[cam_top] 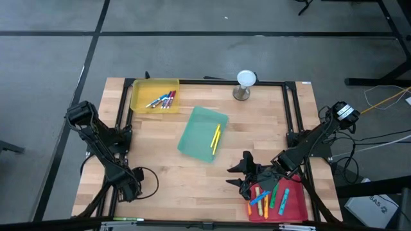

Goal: Pick & Place Markers
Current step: Put the blue marker pen into the yellow bin

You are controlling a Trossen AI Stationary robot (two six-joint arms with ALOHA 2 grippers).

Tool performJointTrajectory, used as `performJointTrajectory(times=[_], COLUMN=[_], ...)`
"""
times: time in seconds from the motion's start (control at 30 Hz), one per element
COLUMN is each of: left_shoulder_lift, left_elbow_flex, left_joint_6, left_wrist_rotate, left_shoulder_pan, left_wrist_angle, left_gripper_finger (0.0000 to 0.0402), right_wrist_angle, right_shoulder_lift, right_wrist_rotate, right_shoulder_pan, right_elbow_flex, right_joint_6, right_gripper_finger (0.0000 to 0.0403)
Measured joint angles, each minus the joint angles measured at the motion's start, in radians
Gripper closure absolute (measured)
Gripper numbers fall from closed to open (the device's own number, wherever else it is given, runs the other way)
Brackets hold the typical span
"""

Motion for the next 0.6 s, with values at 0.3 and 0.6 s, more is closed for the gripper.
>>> performJointTrajectory(times=[0.3,0.6], left_shoulder_lift=[-0.001,-0.002], left_elbow_flex=[0.000,0.003], left_joint_6=[0.001,0.032], left_wrist_rotate=[-0.053,-0.071], left_shoulder_pan=[-0.002,-0.006], left_wrist_angle=[0.011,0.012], left_gripper_finger=[0.0400,0.0400], right_wrist_angle=[0.000,0.000], right_shoulder_lift=[0.000,0.000], right_wrist_rotate=[0.000,0.000], right_shoulder_pan=[0.000,0.000], right_elbow_flex=[0.000,0.000], right_joint_6=[-0.001,-0.002], right_gripper_finger=[0.0194,0.0194])
